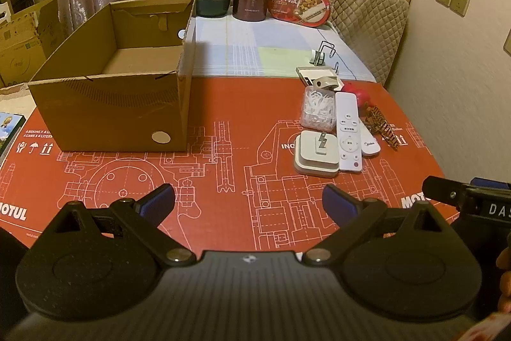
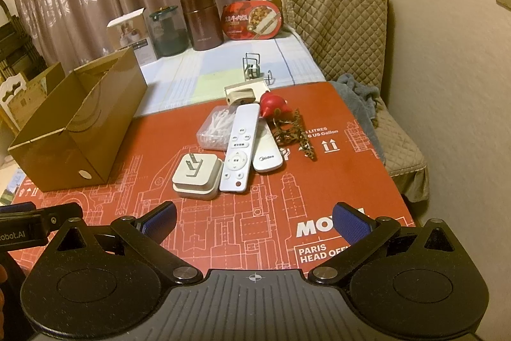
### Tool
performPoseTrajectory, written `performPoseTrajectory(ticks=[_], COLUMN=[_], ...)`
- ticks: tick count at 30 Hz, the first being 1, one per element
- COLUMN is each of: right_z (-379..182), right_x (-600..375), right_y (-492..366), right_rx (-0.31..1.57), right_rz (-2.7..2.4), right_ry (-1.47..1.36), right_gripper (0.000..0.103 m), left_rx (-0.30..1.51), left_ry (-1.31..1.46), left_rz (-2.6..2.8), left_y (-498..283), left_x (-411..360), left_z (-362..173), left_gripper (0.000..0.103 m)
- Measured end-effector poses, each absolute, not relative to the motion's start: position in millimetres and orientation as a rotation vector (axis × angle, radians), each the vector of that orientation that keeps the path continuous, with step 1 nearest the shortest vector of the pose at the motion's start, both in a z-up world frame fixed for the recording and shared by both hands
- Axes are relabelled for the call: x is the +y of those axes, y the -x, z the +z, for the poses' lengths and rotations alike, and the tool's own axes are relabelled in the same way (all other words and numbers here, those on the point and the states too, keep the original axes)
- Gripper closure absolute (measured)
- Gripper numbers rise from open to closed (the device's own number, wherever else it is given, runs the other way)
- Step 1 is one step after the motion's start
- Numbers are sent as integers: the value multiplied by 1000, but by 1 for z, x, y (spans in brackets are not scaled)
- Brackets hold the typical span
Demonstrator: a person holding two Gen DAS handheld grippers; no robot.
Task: Organize rigid objects
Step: 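Move both tools toward the white plug charger and white remote, then grasp the white square plug charger with the left tool while the right tool grasps the white remote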
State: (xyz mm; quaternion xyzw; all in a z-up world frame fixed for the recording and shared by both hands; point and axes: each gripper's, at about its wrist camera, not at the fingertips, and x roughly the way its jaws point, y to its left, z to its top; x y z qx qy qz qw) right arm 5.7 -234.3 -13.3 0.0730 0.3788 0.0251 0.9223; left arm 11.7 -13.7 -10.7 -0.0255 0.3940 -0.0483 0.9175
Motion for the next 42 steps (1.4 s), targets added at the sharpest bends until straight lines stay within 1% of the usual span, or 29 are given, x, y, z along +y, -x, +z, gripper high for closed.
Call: performPoseTrajectory(ticks=[11,22,32,35,36,38,40,42], right_z=[-15,-27,-42,-43,-44,-45,-46,-47], right_x=[-234,-242,-252,-258,-260,-262,-263,-263], right_y=[-12,-45,-75,-79,-80,-81,-82,-84], right_rx=[769,774,786,785,787,792,798,803], right_rz=[39,2,-41,-67,-71,-73,-73,-68], right_ry=[-139,-120,-156,-167,-175,-185,-188,-189], right_gripper=[2,2,3,3,3,4,7,8], left_rx=[814,842,873,860,863,875,878,883], left_ry=[32,19,-20,-47,-55,-60,-74,-85], left_rz=[-130,-199,-345,-373,-376,-381,-382,-379], left_y=[-22,-67,-115,-125,-129,-136,-142,-147], left_x=[-15,-34,-77,-89,-92,-95,-98,-100], left_z=[-17,-42,-80,-88,-91,-96,-100,-105], left_gripper=[6,7,20,22,23,30,31,33])
